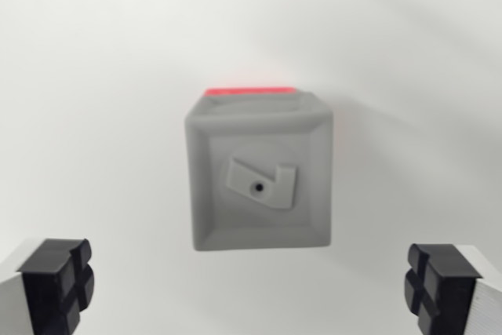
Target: Destack cube
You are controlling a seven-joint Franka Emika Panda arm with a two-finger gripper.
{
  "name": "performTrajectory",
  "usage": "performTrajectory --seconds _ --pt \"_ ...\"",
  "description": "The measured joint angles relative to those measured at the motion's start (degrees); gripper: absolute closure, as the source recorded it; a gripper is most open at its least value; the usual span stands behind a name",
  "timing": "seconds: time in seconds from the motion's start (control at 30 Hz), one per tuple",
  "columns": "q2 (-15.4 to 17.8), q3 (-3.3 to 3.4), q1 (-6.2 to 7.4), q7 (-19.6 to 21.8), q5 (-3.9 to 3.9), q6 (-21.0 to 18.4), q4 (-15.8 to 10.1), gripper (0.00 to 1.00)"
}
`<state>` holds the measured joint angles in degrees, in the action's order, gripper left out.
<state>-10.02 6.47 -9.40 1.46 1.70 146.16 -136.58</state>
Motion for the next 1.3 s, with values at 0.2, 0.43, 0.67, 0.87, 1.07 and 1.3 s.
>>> performTrajectory --seconds 0.2,0.43,0.67,0.87,1.07,1.3 --pt "-2.66 -0.15 -0.37 -1.35 0.69 3.07 -0.29 0.0" --pt "-6.81 -0.45 -0.41 -1.99 1.62 6.89 -0.22 0.0" --pt "-9.63 -0.81 -0.63 -2.55 2.35 9.49 0.05 0.0" --pt "-11.07 -1.08 -0.83 -2.79 2.65 10.71 0.25 0.0" --pt "-11.1 -1.11 -0.86 -2.81 2.67 10.81 0.3 1.0" --pt "-11.1 -1.11 -0.86 -2.82 2.67 10.81 0.3 1.0"
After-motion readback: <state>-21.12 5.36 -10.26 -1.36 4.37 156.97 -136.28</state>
